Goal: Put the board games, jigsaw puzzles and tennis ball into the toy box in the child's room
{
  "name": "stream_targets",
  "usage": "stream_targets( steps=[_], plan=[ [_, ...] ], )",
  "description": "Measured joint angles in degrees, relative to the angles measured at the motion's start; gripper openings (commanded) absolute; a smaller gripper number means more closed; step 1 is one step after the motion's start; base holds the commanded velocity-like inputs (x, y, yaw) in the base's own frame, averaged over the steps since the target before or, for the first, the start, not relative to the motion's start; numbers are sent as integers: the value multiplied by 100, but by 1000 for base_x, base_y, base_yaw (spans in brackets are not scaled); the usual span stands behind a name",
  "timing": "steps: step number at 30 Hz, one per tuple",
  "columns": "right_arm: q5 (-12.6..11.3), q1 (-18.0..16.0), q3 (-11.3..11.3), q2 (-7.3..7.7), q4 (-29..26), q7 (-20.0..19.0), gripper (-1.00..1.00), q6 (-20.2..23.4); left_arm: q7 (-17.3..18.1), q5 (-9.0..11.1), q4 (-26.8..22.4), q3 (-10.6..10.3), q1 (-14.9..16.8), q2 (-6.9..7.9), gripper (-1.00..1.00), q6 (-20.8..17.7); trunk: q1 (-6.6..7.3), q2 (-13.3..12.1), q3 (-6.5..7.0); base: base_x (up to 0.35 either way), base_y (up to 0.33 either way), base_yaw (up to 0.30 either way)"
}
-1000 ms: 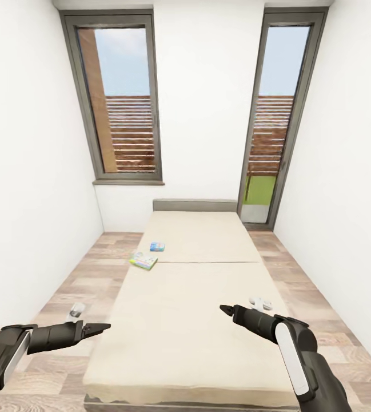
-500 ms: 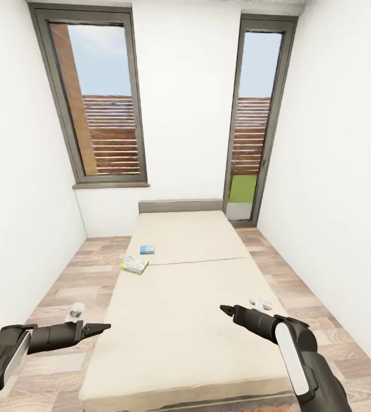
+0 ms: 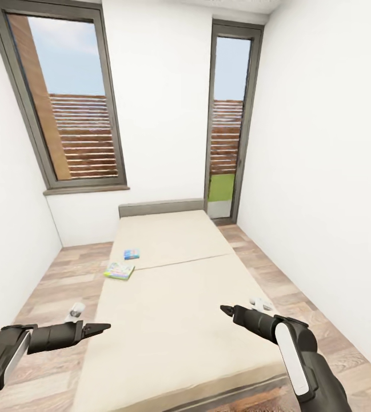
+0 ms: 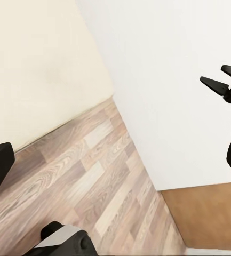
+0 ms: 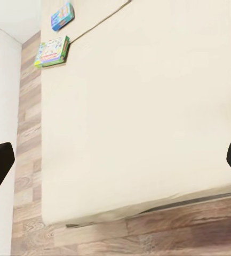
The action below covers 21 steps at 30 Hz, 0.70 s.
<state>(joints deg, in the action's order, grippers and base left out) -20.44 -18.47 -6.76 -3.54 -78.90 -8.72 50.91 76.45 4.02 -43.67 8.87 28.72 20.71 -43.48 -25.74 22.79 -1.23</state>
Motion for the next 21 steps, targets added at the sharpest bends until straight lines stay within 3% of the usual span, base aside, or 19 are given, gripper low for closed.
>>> stream_targets(
  steps=[21],
  plan=[
    [0, -1, 0, 2, 42, 24, 100, -7, 0, 0, -1, -7, 1, 0, 100, -6, -1, 3, 37, 0, 233, -252]
  ],
)
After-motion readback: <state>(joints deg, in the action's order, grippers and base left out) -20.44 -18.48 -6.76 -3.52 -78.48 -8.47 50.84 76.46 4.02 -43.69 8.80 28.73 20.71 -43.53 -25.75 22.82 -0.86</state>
